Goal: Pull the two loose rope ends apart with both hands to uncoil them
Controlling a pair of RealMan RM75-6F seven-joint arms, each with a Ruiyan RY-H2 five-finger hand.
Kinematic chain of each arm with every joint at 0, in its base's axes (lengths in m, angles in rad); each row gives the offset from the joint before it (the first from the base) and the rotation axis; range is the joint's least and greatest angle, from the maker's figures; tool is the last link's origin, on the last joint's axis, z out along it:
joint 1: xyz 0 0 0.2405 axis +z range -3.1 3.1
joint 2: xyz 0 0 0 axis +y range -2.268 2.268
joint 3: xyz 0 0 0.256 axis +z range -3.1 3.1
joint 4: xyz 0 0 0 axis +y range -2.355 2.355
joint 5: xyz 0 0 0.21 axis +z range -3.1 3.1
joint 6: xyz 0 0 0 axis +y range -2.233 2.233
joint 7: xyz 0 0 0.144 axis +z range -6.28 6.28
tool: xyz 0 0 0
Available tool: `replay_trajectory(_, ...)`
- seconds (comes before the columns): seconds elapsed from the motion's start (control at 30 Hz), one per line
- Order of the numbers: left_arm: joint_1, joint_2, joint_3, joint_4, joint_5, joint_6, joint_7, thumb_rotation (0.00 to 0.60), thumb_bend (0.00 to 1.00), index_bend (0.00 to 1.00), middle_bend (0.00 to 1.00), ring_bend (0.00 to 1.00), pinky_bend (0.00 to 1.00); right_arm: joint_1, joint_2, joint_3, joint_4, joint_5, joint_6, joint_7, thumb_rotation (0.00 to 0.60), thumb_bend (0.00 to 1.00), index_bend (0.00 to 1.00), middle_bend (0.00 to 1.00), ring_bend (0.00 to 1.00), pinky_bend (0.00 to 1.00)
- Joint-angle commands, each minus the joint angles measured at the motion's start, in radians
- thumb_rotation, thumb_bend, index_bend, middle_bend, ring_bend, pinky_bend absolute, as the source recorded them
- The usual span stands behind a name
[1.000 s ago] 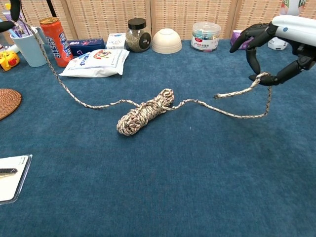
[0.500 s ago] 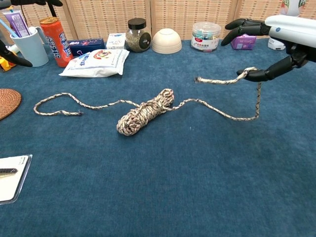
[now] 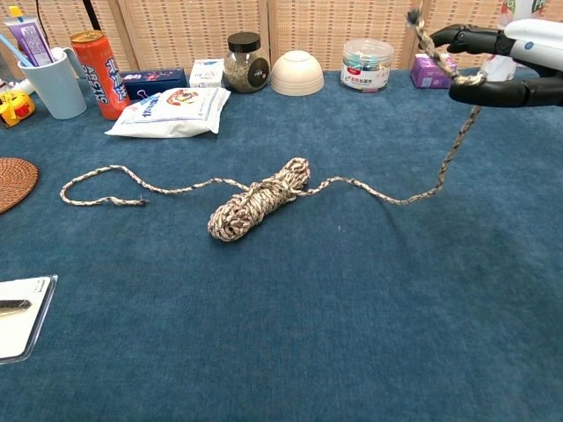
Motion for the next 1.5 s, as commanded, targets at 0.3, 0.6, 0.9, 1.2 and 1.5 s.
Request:
replay_trajectory(0.3, 0.007, 0.002, -0.007, 0.015, 0.005, 0.019, 0.049, 0.600, 0.00, 0.00, 0.00, 0.00, 0.00, 0.015, 0.002, -0.007, 0.005, 0.009, -0.030, -0.090, 0.346, 0.00, 0.00, 0.00, 0.00, 0.00)
replay_trajectory(0.6, 0.015, -0.005, -0.014, -0.001, -0.011, 0.041, 0.130, 0.600, 0.00, 0.00, 0.00, 0.00, 0.00, 0.014, 0.000, -0.015, 0.019, 0.008, -0.029, -0.141, 0.600, 0.00, 0.00, 0.00, 0.00, 0.00)
replay_trajectory(0.9, 0.034, 0.013, -0.021, -0.012, -0.027, 0.050, 0.099, 0.600, 0.00, 0.00, 0.00, 0.00, 0.00, 0.005, 0.015, -0.011, -0.001, 0.030, -0.028, -0.109, 0.600, 0.00, 0.00, 0.00, 0.00, 0.00)
replay_trajectory(1.2, 0.088, 0.051, -0.016, -0.052, -0.051, 0.098, 0.085, 0.600, 0.00, 0.00, 0.00, 0.00, 0.00, -0.027, 0.029, -0.006, 0.012, 0.026, 0.031, -0.070, 0.600, 0.00, 0.00, 0.00, 0.00, 0.00)
replay_trajectory(1.5, 0.246, 0.106, 0.026, -0.125, -0.063, 0.253, 0.027, 0.600, 0.07, 0.09, 0.00, 0.00, 0.00, -0.129, 0.049, -0.009, 0.054, 0.054, 0.161, -0.036, 0.600, 0.07, 0.08, 0.00, 0.02, 0.06)
